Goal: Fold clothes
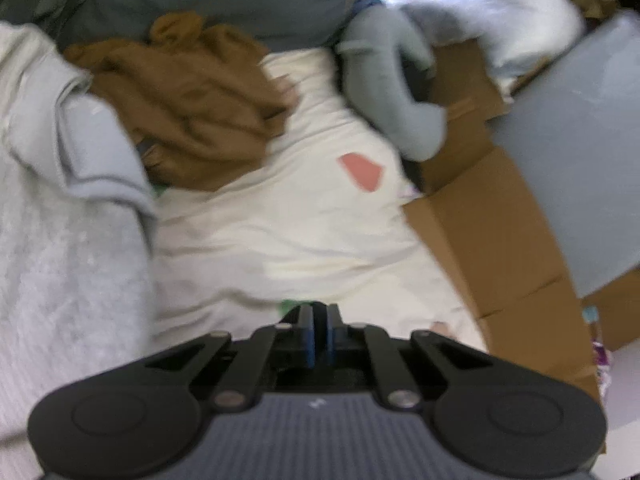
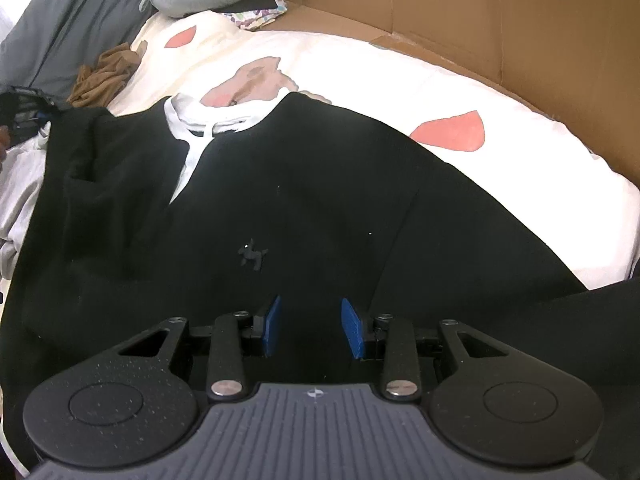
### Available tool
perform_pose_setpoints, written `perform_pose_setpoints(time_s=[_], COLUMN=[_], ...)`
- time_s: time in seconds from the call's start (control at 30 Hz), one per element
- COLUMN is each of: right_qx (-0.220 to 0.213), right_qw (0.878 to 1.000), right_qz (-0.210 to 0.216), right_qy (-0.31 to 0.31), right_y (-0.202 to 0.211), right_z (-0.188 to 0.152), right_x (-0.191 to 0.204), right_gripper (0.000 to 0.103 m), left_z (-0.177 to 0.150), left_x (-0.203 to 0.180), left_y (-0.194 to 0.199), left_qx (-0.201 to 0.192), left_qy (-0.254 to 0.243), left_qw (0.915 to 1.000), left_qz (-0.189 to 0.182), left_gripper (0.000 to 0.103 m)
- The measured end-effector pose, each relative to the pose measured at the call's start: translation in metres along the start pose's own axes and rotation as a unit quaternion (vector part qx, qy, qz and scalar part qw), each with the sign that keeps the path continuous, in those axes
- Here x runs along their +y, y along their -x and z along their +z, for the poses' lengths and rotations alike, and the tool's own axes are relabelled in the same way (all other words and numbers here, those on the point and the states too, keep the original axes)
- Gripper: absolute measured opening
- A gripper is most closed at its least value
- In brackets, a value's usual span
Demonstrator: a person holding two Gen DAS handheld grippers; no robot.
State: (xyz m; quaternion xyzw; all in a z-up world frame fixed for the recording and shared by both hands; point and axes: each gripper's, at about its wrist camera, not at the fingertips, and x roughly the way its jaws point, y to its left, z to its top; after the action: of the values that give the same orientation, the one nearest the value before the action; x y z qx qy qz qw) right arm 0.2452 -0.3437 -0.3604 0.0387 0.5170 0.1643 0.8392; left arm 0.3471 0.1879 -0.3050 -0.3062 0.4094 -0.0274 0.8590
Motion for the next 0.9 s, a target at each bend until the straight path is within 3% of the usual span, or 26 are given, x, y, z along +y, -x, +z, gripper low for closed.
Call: perform_pose_setpoints(time_s=[0.27, 0.4, 0.63, 0.9], right_qx=[-0.009, -0.008, -0.012, -0.009], right_qw=[1.000, 1.000, 1.000, 1.000], right_qz=[0.003, 0.003, -0.001, 0.002], right_qy=[-0.006, -0.006, -0.019, -0.023], right_y=[0.002, 0.002, 0.003, 0.000], right_z=[0.002, 0.001, 0.002, 0.001], right_x=[-0.001, 0.000, -0.005, -0.004], right_gripper=[0.040, 0.040, 0.040, 0.040], left_z=[-0.007, -0.010, -0.028, -0.099], left_x=[-0.044, -0.068, -0.104, -0.137], left_y=[0.056, 0.072, 0.077, 0.050], left_qx=[-0.053, -0.049, -0.010, 0.113], left_qy=[-0.038, -0.075, -0.108, -0.169], left_qw=[0.9954, 0.9924, 0.9859, 0.9634], left_qz=[-0.070, -0.085, -0.127, -0.175], left_gripper=[0.004, 0.004, 0.003, 0.003])
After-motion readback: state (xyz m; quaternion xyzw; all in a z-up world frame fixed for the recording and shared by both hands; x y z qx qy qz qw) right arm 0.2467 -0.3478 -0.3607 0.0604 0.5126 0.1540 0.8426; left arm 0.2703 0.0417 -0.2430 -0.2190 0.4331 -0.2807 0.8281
